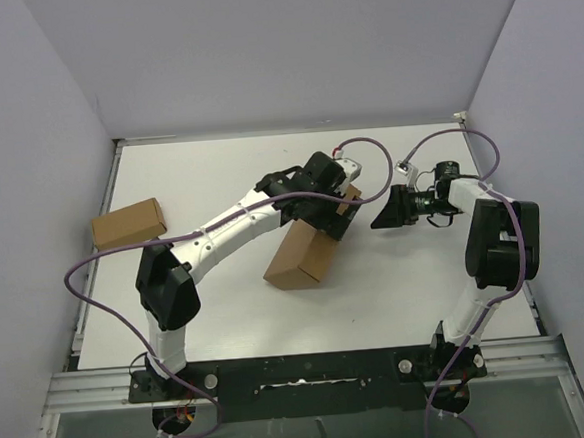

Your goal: Fold the paper box

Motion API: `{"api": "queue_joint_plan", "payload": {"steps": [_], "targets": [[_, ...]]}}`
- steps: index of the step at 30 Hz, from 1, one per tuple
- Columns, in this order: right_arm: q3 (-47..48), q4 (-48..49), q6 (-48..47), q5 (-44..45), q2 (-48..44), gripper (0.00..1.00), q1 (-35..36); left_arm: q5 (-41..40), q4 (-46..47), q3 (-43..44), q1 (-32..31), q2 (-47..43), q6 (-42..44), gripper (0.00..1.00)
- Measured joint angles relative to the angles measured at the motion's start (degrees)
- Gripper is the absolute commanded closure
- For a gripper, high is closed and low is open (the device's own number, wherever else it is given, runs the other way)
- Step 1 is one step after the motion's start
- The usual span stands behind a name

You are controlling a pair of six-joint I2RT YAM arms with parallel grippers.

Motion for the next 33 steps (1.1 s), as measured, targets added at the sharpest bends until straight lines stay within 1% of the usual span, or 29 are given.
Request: {"api": "queue_joint_plan", "payload": {"steps": [7, 10, 14, 15, 17, 18, 19, 20, 21, 22, 24, 25, 26, 28, 29, 31, 33], "targets": [[0.0, -0.3, -0.3, 1.0, 0.0, 0.38, -0.5, 9.9, 10.6, -9.5, 0.1, -5.0, -5.0, 0.02], [0.0, -1.2, -1.3, 3.2, 0.0, 0.41, -1.3, 12.1, 16.3, -15.0, 0.1, -10.0, -6.5, 0.02], [0.0, -2.6, -3.8, 7.7, -1.3, 0.43, -3.5, 14.0, 26.1, -26.1, 1.0, -20.0, -9.3, 0.02], [-0.1, -2.9, -4.7, 8.6, -2.2, 0.46, -4.3, 14.6, 29.0, -29.9, 1.8, -23.0, -10.4, 0.05], [-0.2, -3.4, -6.9, 9.4, -5.2, 0.62, -6.0, 15.8, 35.0, -38.6, 4.2, -29.4, -13.4, 0.11], [-0.4, -3.5, -8.1, 9.3, -6.8, 0.7, -6.5, 16.3, 37.2, -42.7, 5.4, -32.1, -14.8, 0.17], [-0.6, -3.7, -9.6, 8.8, -8.8, 0.79, -7.2, 16.7, 40.2, -48.0, 6.9, -35.5, -16.6, 0.26], [-0.8, -4.3, -11.6, 7.7, -11.0, 0.88, -7.5, 17.1, 42.0, -53.1, 8.4, -38.6, -18.7, 0.4], [-0.8, -5.3, -14.7, 6.2, -12.9, 0.95, -7.4, 17.2, 42.9, -56.9, 9.5, -40.8, -20.3, 0.53], [-0.7, -6.9, -18.9, 4.5, -14.4, 1.0, -6.9, 17.2, 43.5, -60.7, 10.3, -42.8, -21.9, 0.61], [-0.7, -12.9, -31.3, 1.3, -16.0, 1.0, -4.7, 16.8, 43.1, -66.7, 10.8, -46.1, -24.2, 0.74], [-0.8, -17.1, -40.0, 0.2, -16.2, 1.0, -2.9, 16.4, 42.6, -69.5, 10.9, -47.5, -25.2, 0.78], [-1.2, -20.9, -47.4, -0.3, -16.0, 1.0, -1.3, 16.3, 41.8, -71.0, 10.9, -48.4, -26.1, 0.79], [-3.6, -29.8, -66.5, -0.7, -15.1, 1.0, 2.1, 15.8, 41.2, -74.0, 11.0, -50.3, -27.8, 0.79], [-5.5, -33.7, -73.9, -0.5, -14.7, 1.0, 3.3, 15.8, 41.4, -75.3, 11.1, -51.1, -28.7, 0.79], [-9.4, -38.7, -84.2, 0.3, -14.4, 1.0, 4.6, 16.1, 42.9, -77.9, 11.3, -52.3, -30.8, 0.78], [-12.5, -39.4, -90.6, 1.9, -15.0, 1.0, 6.5, 16.5, 44.8, -80.3, 11.3, -52.3, -32.7, 0.77]]}}
